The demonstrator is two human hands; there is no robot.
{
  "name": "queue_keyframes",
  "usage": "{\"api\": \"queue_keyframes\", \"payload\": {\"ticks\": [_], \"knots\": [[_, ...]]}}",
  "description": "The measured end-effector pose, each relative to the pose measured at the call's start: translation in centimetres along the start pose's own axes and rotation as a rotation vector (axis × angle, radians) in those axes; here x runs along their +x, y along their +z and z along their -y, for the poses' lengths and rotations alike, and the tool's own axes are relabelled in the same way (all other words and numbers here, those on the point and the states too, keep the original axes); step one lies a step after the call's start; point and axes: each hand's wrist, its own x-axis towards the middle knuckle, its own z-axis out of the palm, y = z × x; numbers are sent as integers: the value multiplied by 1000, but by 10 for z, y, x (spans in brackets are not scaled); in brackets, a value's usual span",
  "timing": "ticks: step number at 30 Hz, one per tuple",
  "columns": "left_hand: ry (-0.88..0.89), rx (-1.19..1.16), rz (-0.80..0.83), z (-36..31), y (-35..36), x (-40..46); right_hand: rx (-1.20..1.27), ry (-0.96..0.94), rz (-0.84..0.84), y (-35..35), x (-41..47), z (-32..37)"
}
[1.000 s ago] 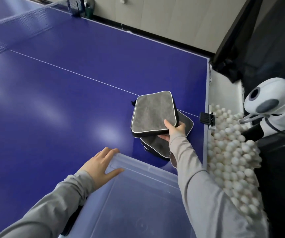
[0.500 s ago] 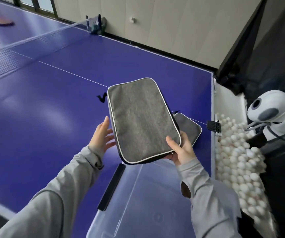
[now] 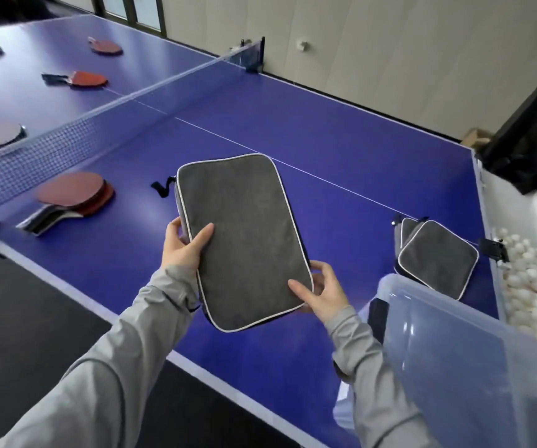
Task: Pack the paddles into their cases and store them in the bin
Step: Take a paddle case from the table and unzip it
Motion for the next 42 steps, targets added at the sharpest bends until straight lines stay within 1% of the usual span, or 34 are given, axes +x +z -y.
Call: {"api": "queue_keyframes", "payload": {"ticks": [3,7,9,11,14,16,19,23,25,28,30,33,35,39,42], "knots": [[76,107,72,-6,-38,13,-164,-80,-150,40,-4,1],[270,471,167,-8,-69,27,-288,-259,-257,76,-1,29],[318,648,207,-9,-76,33,-323,-359,-299,91,8,49],[338,777,268,-10,-78,41,-350,-443,-322,102,21,70],[383,903,347,-11,-79,58,-353,-505,-320,116,47,95],[421,973,385,-12,-80,73,-397,-510,-294,122,67,105],[460,1065,437,-14,-78,100,-510,-489,-184,127,98,111],[548,1187,526,-18,-70,136,-593,-459,-57,125,131,114],[600,1215,565,-21,-66,151,-629,-449,-41,123,145,117],[649,1238,640,-26,-61,168,-658,-477,-61,122,159,122],[651,1223,666,-28,-59,177,-647,-492,-85,125,165,125],[603,1156,651,-27,-62,192,-560,-468,-211,130,176,123],[546,1119,661,-26,-64,202,-489,-401,-321,136,184,121],[473,1030,746,-28,-65,220,-435,-204,-501,148,196,118],[401,910,776,-35,-68,239,-387,-61,-632,149,200,114]]}}
